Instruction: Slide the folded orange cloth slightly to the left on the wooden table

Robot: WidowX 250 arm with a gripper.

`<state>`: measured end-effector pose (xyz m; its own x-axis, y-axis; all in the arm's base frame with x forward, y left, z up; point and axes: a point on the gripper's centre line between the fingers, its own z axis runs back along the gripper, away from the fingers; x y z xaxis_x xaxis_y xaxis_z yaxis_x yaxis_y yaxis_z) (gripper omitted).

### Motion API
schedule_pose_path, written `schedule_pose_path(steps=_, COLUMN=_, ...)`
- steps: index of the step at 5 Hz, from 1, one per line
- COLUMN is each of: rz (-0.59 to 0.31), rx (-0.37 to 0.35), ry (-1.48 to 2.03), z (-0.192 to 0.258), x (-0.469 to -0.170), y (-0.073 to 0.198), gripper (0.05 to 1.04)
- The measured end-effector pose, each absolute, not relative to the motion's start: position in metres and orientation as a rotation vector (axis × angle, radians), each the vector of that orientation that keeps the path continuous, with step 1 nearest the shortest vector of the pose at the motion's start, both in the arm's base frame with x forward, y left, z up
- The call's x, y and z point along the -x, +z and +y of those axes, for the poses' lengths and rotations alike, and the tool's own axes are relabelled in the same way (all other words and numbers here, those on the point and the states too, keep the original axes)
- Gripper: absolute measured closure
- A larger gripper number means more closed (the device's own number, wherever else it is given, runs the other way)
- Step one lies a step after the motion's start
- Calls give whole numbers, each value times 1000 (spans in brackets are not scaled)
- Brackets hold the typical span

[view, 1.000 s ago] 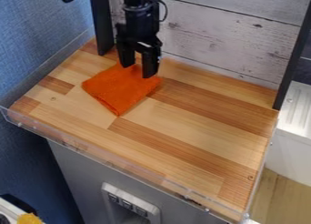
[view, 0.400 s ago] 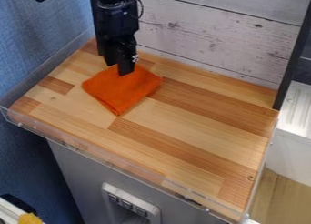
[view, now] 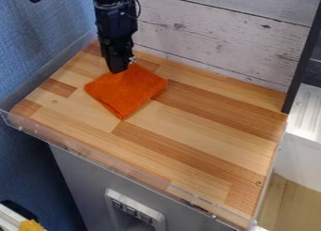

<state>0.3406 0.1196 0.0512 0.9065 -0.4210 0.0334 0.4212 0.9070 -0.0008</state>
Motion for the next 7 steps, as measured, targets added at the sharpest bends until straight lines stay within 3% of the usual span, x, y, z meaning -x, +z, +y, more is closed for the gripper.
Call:
schedule_pose_path(steps=1, rz=-15, rx=11, ry=-446, z=121, x=-341, y=44, gripper=1017)
schedule_pose_path(steps=7, rz=35, rx=3, ry=-421, z=93, x=-341, y=25, gripper=1025)
